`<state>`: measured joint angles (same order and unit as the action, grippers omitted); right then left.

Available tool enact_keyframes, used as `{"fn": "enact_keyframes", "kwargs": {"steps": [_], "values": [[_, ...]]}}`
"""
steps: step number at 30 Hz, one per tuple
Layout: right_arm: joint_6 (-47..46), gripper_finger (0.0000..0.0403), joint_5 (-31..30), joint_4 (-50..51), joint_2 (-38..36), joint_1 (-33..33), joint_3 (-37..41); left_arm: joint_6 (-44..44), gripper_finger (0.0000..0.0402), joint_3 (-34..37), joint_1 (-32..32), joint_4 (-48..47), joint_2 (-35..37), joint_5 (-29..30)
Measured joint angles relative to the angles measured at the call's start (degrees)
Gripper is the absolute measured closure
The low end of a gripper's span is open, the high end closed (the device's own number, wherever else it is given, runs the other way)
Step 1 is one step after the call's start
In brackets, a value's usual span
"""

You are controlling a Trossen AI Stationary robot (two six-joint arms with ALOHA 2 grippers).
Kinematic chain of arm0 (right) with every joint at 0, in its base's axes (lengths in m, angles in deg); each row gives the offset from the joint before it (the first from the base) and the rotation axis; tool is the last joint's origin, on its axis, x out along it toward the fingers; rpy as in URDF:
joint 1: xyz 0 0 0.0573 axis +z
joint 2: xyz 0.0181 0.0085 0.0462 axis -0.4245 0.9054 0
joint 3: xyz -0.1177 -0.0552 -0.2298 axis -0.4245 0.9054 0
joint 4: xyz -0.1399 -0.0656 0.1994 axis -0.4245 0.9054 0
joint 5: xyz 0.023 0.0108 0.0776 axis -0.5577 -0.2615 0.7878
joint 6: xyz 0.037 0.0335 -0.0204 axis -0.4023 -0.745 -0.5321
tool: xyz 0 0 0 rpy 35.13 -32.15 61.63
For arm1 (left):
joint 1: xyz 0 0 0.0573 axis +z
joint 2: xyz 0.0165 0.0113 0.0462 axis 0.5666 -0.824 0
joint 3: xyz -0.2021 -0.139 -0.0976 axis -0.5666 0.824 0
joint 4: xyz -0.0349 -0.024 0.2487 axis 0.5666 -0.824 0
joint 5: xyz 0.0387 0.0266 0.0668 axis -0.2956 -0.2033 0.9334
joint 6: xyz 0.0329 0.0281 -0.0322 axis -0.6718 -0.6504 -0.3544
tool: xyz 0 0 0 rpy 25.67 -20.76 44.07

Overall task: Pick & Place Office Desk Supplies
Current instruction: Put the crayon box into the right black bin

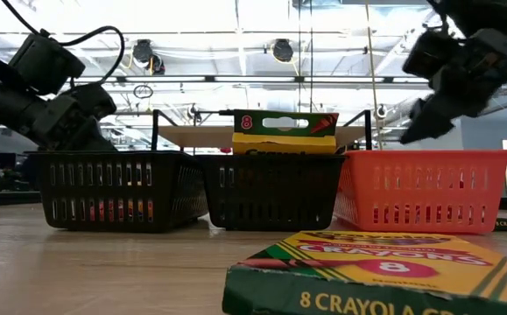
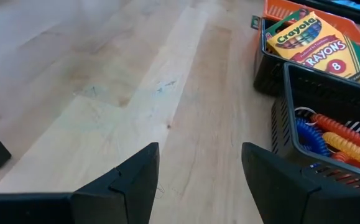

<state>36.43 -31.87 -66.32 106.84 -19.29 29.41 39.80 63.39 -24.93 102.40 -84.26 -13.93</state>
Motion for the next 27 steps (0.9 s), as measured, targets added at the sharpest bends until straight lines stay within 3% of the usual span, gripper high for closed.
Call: {"fn": "enact_keyframes", "kwargs": {"steps": [7, 15, 27], "values": [[-7.3, 0.027, -5.9, 5.6, -0.1, 5.1, 0.0, -0.3, 0.0172, 0.0, 0.1, 0.0, 0.0, 0.5], [-9.2, 0.0393, -4.2, 5.3, 1.6, 9.9, 0.0, 0.3, 0.0172, 0.0, 0.1, 0.1, 0.0, 0.6], [-18.8, 0.0402, -4.1, 2.0, 8.6, 16.3, 0.0, 2.4, 0.0172, 0.0, 0.1, 0.4, 0.0, 3.6]]}}
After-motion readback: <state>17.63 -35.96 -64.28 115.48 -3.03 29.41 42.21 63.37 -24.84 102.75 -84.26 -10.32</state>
